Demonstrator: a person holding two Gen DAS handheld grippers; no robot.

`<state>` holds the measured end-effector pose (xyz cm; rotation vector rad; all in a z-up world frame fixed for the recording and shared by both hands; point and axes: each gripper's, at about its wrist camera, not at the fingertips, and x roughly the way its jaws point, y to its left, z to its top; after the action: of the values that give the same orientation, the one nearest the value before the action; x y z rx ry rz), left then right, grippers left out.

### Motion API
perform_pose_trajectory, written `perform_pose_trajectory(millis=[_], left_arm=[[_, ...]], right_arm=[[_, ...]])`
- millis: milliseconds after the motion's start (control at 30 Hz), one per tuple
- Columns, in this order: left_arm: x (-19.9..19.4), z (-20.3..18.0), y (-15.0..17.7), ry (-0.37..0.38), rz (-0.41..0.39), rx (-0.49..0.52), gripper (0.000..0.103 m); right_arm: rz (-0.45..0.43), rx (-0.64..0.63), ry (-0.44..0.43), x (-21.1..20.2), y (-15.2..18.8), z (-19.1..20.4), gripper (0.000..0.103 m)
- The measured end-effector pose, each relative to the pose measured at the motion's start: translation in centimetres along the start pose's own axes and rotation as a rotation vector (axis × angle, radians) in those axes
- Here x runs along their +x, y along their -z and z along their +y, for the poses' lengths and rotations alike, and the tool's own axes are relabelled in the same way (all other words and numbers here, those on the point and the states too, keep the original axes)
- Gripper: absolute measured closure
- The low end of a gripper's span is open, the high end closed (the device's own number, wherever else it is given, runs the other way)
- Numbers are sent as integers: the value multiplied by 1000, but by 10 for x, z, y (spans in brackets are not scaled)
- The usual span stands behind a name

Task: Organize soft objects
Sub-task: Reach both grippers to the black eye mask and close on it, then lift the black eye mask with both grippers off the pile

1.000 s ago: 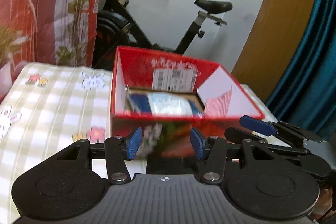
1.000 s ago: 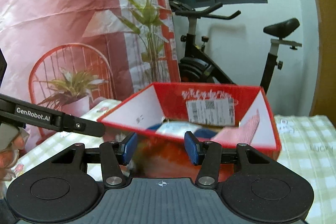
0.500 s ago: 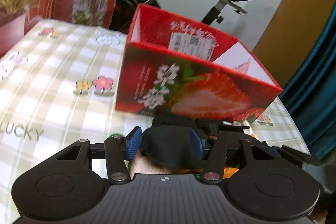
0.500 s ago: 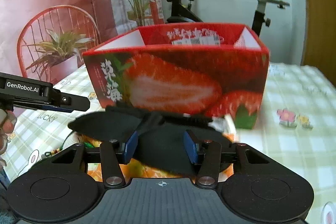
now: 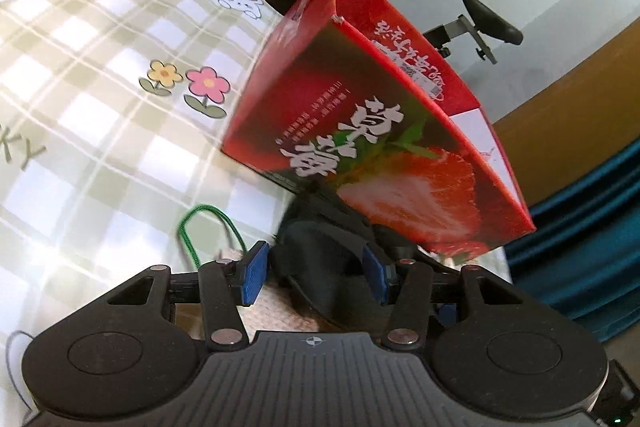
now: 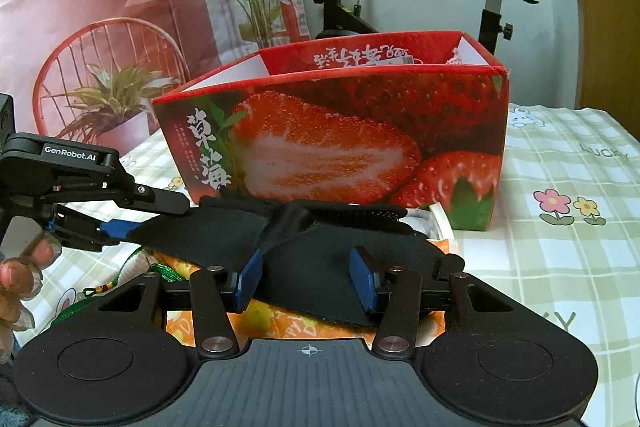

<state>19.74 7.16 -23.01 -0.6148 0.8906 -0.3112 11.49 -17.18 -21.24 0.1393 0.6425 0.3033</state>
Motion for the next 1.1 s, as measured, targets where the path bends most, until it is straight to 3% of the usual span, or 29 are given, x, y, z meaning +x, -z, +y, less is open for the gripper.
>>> perform_pose_trajectory(millis=[167,333,433,633,933,1100], left_arm=[[-15,-14,7,10,-39,80,57],[-25,-45,19,-56,-93,282,84],[-31,-55,28,-87,-123,349,86],[-57,-57,38,-91,-168,360,86],[-48,-37,47,-154,-99,343,85],[-44,-33,48,-162,-79,338,83]], right_arm=[[2,-5,7,-1,0,2,57],[-1,-1,-6,-4,-3,3,56],[-8,8,-20,-10,-6,3,56],[-39,35,-14,-25,-9,-2,53],[-48,141,73,-31,-4,-24,43],[-39,202,42,-23,2,-36,45]])
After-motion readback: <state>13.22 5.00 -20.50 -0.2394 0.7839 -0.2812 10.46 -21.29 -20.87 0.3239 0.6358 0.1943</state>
